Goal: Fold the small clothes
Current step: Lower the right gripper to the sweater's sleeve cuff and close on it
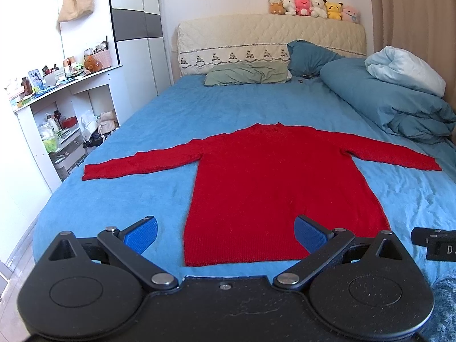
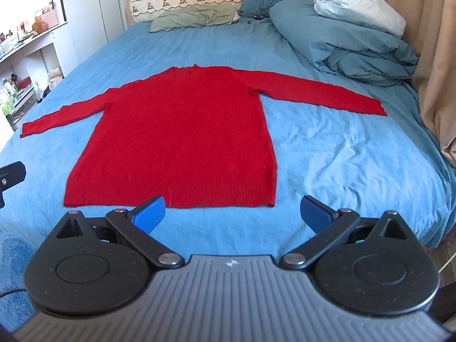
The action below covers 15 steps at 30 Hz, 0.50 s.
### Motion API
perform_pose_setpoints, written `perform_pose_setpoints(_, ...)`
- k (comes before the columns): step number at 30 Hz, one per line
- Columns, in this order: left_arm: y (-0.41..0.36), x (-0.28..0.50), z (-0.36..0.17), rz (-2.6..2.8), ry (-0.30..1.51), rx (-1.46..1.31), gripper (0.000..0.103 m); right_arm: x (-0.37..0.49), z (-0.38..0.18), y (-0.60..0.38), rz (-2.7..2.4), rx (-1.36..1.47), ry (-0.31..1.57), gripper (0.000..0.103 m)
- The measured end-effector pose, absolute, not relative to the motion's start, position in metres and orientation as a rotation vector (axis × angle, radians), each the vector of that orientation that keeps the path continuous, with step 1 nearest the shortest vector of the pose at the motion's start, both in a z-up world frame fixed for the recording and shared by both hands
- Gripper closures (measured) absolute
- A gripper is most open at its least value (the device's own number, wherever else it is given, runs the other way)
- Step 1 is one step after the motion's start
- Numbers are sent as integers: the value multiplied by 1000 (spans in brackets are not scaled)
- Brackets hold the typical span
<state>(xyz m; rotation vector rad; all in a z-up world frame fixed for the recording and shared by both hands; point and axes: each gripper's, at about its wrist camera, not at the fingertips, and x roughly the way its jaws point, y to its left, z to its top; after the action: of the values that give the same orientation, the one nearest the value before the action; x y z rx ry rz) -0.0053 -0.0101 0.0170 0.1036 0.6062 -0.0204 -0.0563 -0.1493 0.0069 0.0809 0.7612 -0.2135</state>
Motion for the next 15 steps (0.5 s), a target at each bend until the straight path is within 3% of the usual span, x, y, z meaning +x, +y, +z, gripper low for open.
perform_pose_setpoints(8, -31, 45, 54, -100, 546, 102, 0, -26, 39, -197, -306, 127, 680, 0)
perform_pose_setpoints(15, -89, 152, 72, -227, 512, 154, 0, 34, 43, -284, -436, 237, 635, 0)
